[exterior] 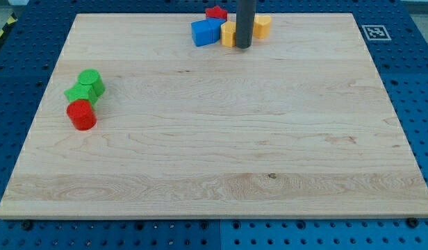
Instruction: Move the yellow heart right to the red star
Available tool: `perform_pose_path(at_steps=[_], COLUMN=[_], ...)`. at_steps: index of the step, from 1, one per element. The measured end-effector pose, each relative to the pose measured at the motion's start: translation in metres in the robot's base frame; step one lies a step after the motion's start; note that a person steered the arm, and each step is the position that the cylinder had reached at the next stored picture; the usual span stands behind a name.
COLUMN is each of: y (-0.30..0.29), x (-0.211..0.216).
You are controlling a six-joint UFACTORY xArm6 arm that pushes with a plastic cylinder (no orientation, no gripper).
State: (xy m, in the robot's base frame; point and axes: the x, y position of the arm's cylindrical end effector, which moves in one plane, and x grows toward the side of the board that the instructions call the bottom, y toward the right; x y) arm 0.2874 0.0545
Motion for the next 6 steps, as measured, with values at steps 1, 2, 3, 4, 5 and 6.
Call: perform_pose_path(at_steps=[1, 2, 3, 4, 5, 6], y=[0.035, 0.083, 0.116, 0.121, 0.121, 0.121], x=[0.0, -0.002, -0.026, -0.053, -0.052, -0.035])
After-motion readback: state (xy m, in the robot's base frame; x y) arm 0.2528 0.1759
